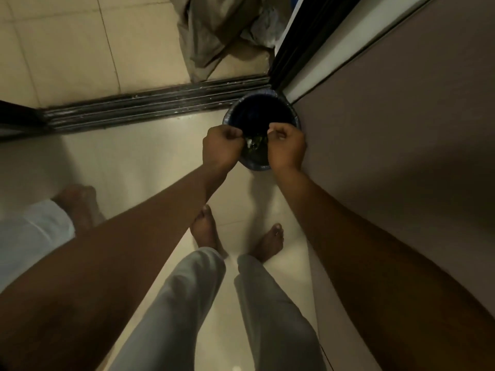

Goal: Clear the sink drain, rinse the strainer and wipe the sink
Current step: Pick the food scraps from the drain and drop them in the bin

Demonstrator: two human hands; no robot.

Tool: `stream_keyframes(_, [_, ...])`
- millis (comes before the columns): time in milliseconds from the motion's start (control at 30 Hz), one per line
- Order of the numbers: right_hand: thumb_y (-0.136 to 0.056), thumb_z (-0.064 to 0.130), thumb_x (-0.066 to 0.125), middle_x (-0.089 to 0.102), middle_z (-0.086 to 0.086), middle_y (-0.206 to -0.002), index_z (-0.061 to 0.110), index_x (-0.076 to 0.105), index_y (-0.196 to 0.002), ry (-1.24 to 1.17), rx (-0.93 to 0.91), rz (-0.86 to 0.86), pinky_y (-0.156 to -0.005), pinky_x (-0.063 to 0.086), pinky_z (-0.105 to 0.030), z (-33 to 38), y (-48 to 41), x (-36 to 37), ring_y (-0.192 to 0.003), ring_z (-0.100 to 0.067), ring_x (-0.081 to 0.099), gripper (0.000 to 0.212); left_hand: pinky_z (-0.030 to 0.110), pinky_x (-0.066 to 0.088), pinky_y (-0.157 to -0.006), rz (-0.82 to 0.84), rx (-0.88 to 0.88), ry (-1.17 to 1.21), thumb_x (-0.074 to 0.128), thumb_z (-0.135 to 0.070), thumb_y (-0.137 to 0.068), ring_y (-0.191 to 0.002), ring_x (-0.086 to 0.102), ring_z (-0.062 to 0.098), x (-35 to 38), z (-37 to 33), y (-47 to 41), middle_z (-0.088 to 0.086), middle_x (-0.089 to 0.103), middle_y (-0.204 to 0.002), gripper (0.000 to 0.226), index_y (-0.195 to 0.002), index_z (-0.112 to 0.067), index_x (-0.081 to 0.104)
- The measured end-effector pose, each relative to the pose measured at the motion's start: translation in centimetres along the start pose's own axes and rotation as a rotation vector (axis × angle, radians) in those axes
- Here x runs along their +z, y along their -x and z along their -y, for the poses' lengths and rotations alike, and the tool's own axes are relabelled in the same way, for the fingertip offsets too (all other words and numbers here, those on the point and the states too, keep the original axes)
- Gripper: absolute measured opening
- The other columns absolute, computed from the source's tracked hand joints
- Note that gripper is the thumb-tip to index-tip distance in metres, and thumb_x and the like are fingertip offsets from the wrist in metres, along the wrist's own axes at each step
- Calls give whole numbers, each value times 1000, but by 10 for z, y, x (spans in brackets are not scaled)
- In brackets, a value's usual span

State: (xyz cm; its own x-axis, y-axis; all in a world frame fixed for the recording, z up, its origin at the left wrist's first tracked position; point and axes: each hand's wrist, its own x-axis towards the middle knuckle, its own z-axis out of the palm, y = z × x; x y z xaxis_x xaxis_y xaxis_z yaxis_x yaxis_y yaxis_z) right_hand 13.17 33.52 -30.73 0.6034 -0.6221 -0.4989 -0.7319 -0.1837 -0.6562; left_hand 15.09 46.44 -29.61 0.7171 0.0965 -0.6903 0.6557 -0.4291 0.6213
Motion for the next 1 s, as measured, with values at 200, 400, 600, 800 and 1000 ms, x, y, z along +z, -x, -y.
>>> stream_keyframes(200, [-96,-3,66,78,-11,-108,5,77,-109,-267,-31,-63,-89,62,-25,73,103,-71,-101,-20,75,18,46,62,-94,15,167,40,68,-10,-95,-103,74,24,-56,-65,107,9,79,-110,23,-116,-7,78])
stream_keyframes(400, [-93,0,70,80,5,-97,25,76,-95,-517,-126,-43,-90,63,-32,146,214,-185,-97,-14,77,25,36,64,-89,89,371,41,67,-17,-100,-99,77,11,-111,-146,232,1,81,-107,21,-118,-15,78])
stream_keyframes(600, [-93,5,73,81,10,-94,19,79,-103,-560,-208,-74,-75,56,-11,177,299,-294,-89,1,76,18,39,64,-92,199,545,13,68,-18,-100,-103,76,13,-132,-208,333,0,80,-108,18,-115,-22,78])
stream_keyframes(800, [-92,13,75,81,9,-98,25,80,-103,-588,-261,-208,-82,59,-18,166,338,-376,-94,-6,77,17,45,63,-93,325,652,-10,69,-17,-101,-96,76,11,-116,-245,402,-4,80,-104,15,-113,-19,78])
stream_keyframes(1000, [-92,9,75,81,6,-100,28,80,-102,-622,-237,-345,-86,61,-25,127,332,-443,-98,-12,77,23,37,64,-91,485,706,-45,73,-20,-98,-92,75,7,-63,-269,446,-12,80,-98,14,-106,-29,79])
